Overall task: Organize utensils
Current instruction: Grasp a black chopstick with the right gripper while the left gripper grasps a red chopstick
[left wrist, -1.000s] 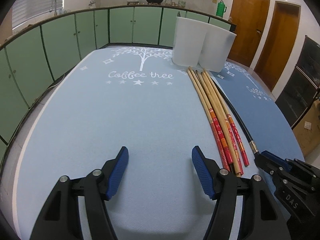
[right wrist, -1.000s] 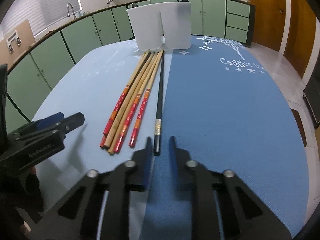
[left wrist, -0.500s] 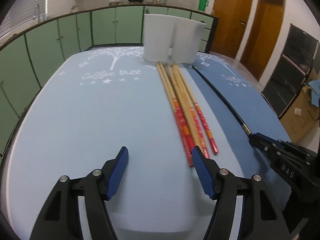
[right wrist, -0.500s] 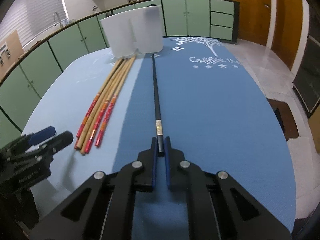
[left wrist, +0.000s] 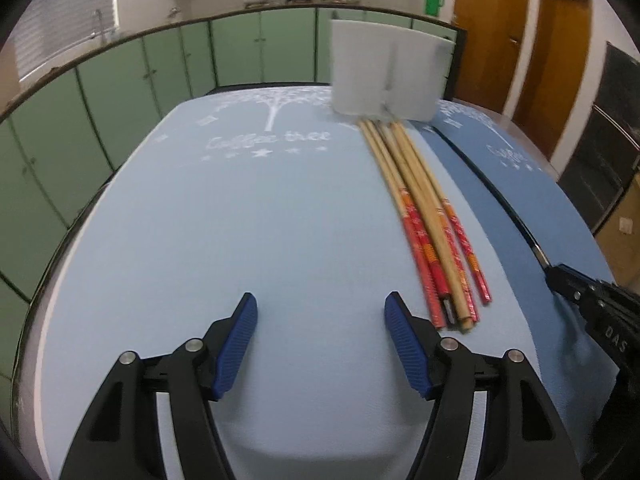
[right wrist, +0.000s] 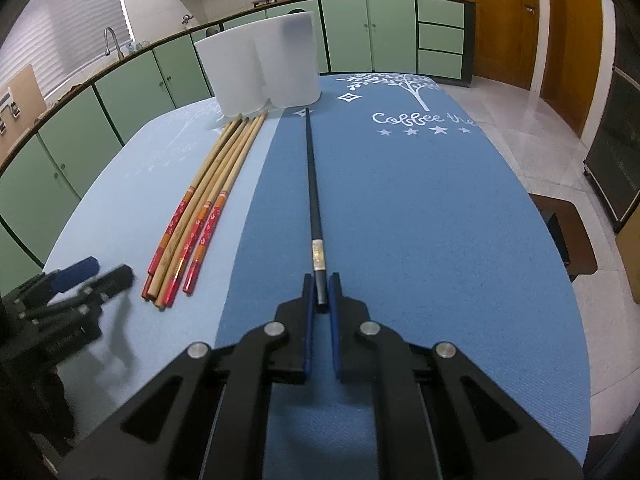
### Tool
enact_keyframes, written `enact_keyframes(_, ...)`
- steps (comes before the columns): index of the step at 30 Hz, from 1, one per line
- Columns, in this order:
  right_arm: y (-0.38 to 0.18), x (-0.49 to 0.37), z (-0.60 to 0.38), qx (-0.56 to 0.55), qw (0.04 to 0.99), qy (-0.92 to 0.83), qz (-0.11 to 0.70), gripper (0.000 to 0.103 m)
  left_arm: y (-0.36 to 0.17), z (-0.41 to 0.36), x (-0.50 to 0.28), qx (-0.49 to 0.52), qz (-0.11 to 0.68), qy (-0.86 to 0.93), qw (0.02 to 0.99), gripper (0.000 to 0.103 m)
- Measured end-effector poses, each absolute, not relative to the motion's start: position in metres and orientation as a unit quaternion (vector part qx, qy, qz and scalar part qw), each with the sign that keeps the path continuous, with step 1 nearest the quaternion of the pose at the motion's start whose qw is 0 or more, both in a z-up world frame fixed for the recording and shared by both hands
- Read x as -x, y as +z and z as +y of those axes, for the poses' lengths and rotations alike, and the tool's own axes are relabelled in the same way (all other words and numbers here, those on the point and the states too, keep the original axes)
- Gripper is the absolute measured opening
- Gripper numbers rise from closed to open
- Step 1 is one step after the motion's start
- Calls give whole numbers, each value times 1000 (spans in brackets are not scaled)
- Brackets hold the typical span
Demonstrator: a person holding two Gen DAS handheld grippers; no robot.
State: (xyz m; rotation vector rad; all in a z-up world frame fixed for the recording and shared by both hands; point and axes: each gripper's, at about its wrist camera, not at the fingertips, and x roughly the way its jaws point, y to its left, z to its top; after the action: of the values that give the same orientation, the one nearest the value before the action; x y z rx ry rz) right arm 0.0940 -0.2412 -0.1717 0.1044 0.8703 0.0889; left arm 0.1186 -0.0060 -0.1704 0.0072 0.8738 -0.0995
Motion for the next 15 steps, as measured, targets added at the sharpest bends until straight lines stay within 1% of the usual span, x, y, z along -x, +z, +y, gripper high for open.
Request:
enact_keyframes(3,-172,-94,-243,-56,904,47,421,8,-165,-7,-112,5,409,-75,910,64)
enact_keyframes(8,-172,-94,-242,-55,904,46,421,8,-168,-23,-110,1,421,-125,898,64)
enact_keyframes(10,-172,-94,-242,-56,904,47,421,8,-171,-30,-112,-13,424,-125,897,64)
enact_keyframes(11,-172,-94,-242,-57,904,47,421,8,-172,-32,-113,-19,425,-121,897,66)
enact_keyframes(15,-172,-93,-242,-57,904,47,421,8,-173,-28,-116,-28,423,-96,900,68)
